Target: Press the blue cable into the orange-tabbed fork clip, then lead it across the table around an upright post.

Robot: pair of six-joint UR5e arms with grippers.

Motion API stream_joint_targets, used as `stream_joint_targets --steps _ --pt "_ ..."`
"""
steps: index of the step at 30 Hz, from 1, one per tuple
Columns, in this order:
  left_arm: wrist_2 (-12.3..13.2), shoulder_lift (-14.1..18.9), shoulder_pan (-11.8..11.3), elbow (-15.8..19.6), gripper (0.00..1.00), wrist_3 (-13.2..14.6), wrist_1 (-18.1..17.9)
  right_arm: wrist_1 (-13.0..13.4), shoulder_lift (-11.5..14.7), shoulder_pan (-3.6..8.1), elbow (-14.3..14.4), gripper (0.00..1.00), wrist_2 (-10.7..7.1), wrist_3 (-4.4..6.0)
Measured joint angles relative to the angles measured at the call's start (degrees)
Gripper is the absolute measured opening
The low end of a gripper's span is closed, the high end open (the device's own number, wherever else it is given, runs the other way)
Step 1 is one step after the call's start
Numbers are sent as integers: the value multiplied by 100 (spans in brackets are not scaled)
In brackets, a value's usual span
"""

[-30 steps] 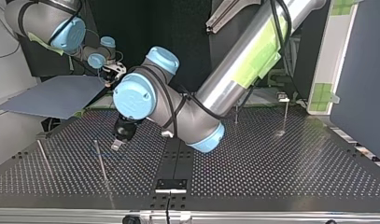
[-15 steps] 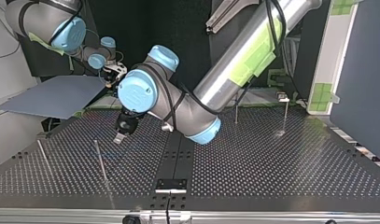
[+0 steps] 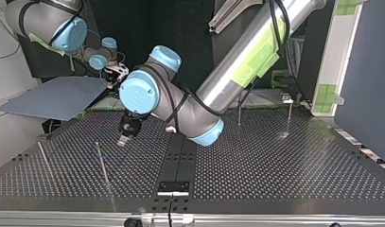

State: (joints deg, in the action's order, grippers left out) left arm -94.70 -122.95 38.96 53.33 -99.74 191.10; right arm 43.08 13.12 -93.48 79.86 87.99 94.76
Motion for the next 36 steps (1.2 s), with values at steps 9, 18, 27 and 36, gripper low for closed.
stream_joint_targets --steps 9,18,27,36 --pt "-424 5 0 0 100 15 92 0 -3 -10 0 0 0 0" --pt "-482 5 0 1 100 6 98 0 -3 -16 0 0 0 0" --pt "-479 5 0 0 100 16 99 0 -4 -18 0 0 0 -13" --pt "-432 75 -18 116 100 23 101 0 -4 -25 0 0 0 -25"
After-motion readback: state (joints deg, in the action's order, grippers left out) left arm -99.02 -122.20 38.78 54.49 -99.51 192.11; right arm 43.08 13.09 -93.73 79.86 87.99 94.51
